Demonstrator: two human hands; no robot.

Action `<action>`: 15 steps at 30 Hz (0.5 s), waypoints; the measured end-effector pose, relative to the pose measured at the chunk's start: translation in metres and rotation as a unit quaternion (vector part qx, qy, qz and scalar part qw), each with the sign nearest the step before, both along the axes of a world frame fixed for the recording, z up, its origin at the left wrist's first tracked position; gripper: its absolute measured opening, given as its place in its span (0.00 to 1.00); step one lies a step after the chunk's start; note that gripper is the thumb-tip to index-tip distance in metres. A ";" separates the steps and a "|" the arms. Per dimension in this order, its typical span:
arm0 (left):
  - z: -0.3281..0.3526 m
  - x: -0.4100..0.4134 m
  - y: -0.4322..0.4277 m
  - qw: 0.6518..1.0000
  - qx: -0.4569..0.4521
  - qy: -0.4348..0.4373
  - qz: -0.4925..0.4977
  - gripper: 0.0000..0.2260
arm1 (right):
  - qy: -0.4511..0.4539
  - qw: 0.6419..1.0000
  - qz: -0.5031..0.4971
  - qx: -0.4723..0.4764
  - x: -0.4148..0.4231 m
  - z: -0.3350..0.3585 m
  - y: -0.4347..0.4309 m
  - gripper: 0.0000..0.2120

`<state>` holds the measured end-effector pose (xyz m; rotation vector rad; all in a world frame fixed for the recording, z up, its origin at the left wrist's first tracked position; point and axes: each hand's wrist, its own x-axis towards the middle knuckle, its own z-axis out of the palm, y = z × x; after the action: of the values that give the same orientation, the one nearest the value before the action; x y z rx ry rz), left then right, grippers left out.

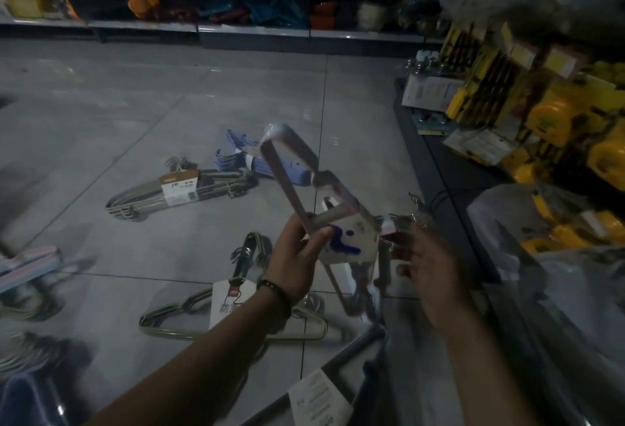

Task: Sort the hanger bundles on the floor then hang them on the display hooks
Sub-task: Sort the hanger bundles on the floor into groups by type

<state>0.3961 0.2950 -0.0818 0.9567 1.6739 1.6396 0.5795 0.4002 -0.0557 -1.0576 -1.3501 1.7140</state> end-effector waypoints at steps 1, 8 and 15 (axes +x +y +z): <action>0.002 0.001 0.009 0.999 -0.008 -0.037 0.014 0.08 | -0.048 0.997 -0.006 0.057 0.000 -0.005 -0.002 0.09; -0.007 -0.004 0.069 0.970 -0.128 -0.196 0.058 0.17 | -0.279 0.953 0.106 0.058 0.005 -0.078 -0.006 0.10; -0.047 0.002 0.113 0.966 -0.214 -0.135 -0.042 0.11 | -0.345 0.936 -0.016 0.060 -0.021 -0.137 0.008 0.06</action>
<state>0.3984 0.4076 -0.1291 0.5537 1.6744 1.2156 0.5588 0.4080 -0.1930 -1.6869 -1.8118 1.2452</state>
